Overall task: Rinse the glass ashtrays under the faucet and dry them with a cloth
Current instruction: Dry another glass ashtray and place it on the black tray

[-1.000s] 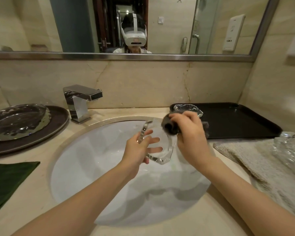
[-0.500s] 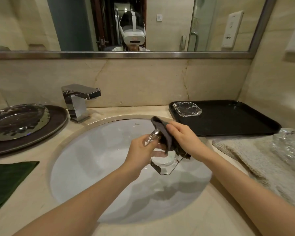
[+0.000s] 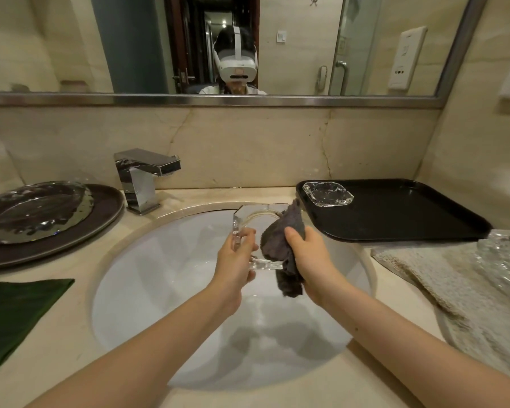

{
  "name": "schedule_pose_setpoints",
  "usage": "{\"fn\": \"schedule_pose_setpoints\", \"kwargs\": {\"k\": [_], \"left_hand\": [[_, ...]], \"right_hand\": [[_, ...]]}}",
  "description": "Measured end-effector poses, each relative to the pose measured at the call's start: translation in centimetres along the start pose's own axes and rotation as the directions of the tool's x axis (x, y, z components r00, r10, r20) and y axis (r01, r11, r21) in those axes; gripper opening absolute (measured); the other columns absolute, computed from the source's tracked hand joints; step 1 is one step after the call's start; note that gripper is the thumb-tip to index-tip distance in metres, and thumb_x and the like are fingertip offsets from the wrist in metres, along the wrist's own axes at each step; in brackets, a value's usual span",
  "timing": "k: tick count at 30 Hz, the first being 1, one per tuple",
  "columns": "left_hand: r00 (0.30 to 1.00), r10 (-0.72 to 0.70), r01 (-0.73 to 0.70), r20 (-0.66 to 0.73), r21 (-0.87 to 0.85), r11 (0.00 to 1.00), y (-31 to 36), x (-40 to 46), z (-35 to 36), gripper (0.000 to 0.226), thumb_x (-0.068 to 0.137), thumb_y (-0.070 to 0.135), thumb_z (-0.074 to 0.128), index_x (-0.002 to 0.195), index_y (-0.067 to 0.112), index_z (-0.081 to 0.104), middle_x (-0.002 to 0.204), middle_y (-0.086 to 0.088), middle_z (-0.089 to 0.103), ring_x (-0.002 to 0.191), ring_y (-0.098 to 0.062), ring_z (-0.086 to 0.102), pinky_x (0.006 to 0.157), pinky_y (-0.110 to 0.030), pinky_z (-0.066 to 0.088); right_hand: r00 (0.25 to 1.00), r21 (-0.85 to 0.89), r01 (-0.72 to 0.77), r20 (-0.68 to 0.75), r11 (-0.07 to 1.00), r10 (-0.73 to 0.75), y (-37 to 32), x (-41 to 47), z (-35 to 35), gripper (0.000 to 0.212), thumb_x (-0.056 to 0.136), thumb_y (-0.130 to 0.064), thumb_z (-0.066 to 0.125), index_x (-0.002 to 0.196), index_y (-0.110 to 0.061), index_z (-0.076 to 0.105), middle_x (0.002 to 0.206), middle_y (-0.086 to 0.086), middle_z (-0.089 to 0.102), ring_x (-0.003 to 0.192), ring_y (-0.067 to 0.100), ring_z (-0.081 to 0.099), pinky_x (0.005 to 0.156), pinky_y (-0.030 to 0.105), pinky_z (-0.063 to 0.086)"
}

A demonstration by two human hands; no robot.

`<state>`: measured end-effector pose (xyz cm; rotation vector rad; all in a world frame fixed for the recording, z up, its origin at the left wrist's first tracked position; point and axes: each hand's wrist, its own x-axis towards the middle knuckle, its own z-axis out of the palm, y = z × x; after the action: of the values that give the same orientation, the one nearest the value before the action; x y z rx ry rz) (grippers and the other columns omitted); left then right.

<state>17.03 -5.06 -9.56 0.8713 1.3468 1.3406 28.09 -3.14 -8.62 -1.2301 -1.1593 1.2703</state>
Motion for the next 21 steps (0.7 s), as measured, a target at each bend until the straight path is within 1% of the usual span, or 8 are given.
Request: {"fn": "schedule_pose_setpoints", "kwargs": {"k": [3, 6, 8, 10, 12, 14, 18, 21], "left_hand": [[0.990, 0.064, -0.078, 0.124, 0.111, 0.991, 0.0, -0.4, 0.8, 0.004, 0.090, 0.016, 0.060, 0.089, 0.020, 0.057, 0.081, 0.002, 0.060, 0.070, -0.012, 0.057, 0.058, -0.022, 0.044], [0.988, 0.006, -0.016, 0.156, 0.062, 0.998, 0.3, -0.4, 0.5, 0.005, 0.088, 0.019, 0.061, 0.089, 0.015, 0.061, 0.074, -0.003, 0.068, 0.060, -0.018, 0.065, 0.057, -0.023, 0.047], [0.989, 0.006, -0.014, 0.148, 0.055, 0.998, 0.5, -0.3, 0.0, 0.009, 0.090, 0.025, 0.060, 0.092, 0.016, 0.059, 0.070, -0.004, 0.070, 0.057, -0.019, 0.067, 0.049, -0.018, 0.044], [0.989, 0.061, -0.084, 0.137, 0.163, 0.983, 0.4, -0.1, -0.3, 0.012, 0.091, 0.026, 0.060, 0.087, 0.015, 0.058, 0.064, -0.004, 0.069, 0.051, -0.019, 0.067, 0.043, -0.015, 0.041], [0.984, 0.127, -0.162, 0.127, 0.318, 0.934, 0.1, 0.0, -0.3, 0.020, 0.092, 0.030, 0.056, 0.081, 0.013, 0.059, 0.057, -0.002, 0.066, 0.049, -0.019, 0.066, 0.049, -0.019, 0.044], [0.979, 0.180, -0.202, 0.096, 0.350, 0.915, 0.0, 0.2, -0.2, 0.024, 0.094, 0.030, 0.054, 0.078, 0.012, 0.059, 0.056, -0.003, 0.065, 0.048, -0.019, 0.066, 0.055, -0.025, 0.047], [0.973, 0.222, -0.205, -0.066, 0.202, 0.958, -0.3, 0.5, 0.0, 0.024, 0.094, 0.027, 0.055, 0.075, 0.012, 0.058, 0.056, -0.005, 0.063, 0.046, -0.020, 0.064, 0.053, -0.025, 0.045], [0.961, 0.219, -0.199, -0.168, 0.125, 0.972, -0.6, 0.5, 0.2, 0.025, 0.094, 0.027, 0.054, 0.073, 0.013, 0.057, 0.056, -0.005, 0.063, 0.046, -0.020, 0.062, 0.054, -0.027, 0.044]], "right_hand": [[0.961, -0.452, 0.188, -0.100, 0.872, -0.259, -0.6, 0.9, -1.5, 0.016, 0.096, -0.023, 0.045, 0.100, -0.010, 0.054, 0.099, 0.011, 0.065, 0.097, 0.029, 0.060, 0.084, 0.040, 0.048], [0.911, -0.808, 0.268, 0.035, 0.526, -0.410, -1.1, 1.0, -2.6, 0.025, 0.095, -0.037, 0.044, 0.095, -0.013, 0.050, 0.091, 0.012, 0.065, 0.087, 0.034, 0.060, 0.072, 0.040, 0.047], [0.903, -0.903, 0.264, 0.108, 0.339, -0.417, -1.4, 1.0, -3.0, 0.030, 0.093, -0.046, 0.043, 0.093, -0.017, 0.051, 0.090, 0.008, 0.066, 0.086, 0.033, 0.060, 0.070, 0.038, 0.047], [0.911, -0.916, 0.285, 0.168, 0.283, -0.376, -1.3, 0.9, -2.9, 0.034, 0.091, -0.050, 0.043, 0.093, -0.018, 0.055, 0.088, 0.005, 0.067, 0.084, 0.029, 0.062, 0.072, 0.038, 0.050], [0.916, -0.898, 0.323, 0.217, 0.298, -0.337, -0.9, 0.9, -2.8, 0.032, 0.092, -0.047, 0.044, 0.094, -0.017, 0.056, 0.087, 0.005, 0.067, 0.082, 0.027, 0.062, 0.073, 0.041, 0.051], [0.911, -0.845, 0.358, 0.223, 0.396, -0.348, -0.5, 0.9, -2.6, 0.025, 0.094, -0.037, 0.046, 0.097, -0.014, 0.055, 0.088, 0.009, 0.067, 0.084, 0.030, 0.062, 0.075, 0.044, 0.050], [0.907, -0.625, 0.366, 0.072, 0.690, -0.415, 0.2, 0.5, -1.2, 0.015, 0.091, -0.015, 0.049, 0.105, -0.012, 0.051, 0.085, 0.003, 0.064, 0.087, 0.028, 0.060, 0.078, 0.045, 0.048], [0.951, -0.341, 0.230, -0.120, 0.911, -0.285, 0.6, -0.3, 0.3, 0.012, 0.092, -0.011, 0.046, 0.100, -0.020, 0.044, 0.079, -0.007, 0.054, 0.081, 0.020, 0.058, 0.076, 0.039, 0.049]]}}
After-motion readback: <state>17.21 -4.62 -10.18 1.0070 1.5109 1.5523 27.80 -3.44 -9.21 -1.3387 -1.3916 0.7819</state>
